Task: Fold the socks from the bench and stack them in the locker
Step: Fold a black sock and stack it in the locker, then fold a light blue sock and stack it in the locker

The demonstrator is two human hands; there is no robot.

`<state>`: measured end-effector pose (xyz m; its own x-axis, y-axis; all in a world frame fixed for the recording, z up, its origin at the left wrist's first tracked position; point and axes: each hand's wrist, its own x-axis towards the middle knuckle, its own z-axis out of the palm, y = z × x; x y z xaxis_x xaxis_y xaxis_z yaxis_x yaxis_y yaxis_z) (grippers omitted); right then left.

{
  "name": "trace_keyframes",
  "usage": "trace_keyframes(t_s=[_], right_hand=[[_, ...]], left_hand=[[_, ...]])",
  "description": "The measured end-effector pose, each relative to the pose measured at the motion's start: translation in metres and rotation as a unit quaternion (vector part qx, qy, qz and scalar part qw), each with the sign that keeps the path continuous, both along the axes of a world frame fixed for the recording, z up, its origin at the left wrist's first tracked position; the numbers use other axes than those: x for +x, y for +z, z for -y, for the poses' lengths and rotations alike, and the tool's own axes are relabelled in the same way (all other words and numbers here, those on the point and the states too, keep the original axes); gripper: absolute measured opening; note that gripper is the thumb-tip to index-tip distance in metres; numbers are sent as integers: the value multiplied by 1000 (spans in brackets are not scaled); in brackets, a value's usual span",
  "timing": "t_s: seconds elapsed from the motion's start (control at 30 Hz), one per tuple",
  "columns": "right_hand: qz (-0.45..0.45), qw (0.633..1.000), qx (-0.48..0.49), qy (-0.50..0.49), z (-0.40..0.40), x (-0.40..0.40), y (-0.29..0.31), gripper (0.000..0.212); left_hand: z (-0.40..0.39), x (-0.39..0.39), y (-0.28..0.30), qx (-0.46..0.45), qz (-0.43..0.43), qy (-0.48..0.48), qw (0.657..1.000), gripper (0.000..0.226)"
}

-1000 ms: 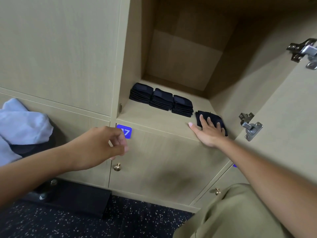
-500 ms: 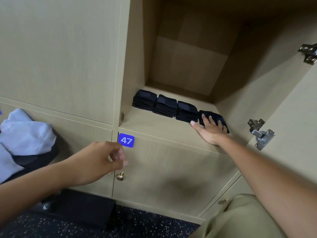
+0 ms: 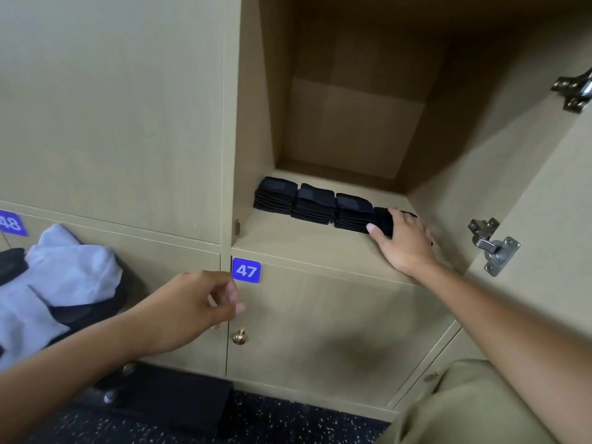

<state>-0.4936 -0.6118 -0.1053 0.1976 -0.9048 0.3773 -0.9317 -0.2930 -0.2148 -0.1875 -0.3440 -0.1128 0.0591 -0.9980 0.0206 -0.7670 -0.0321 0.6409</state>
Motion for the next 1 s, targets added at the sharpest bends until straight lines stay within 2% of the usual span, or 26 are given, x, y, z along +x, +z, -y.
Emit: trace_keyframes(t_s=[0.17, 0.33, 0.57, 0.73, 1.0], right_hand=[[92, 991, -71, 69, -24, 21, 16, 34], [103, 979, -82, 153, -61, 55, 29, 13], [96, 961, -21, 260, -113, 97, 31, 11], [37, 938, 18, 343, -140, 135, 17, 9], [8, 905, 49, 423, -157, 178, 5, 10]], left_hand=[[-3, 5, 6, -10, 0, 14, 1000, 10], [-4, 18, 16, -26, 2, 33, 999, 7], [-8, 42, 26, -52, -2, 81, 995, 10], [-17, 79, 32, -57, -9, 147, 987, 13], [-45, 159, 22, -55, 86, 297, 949, 12]])
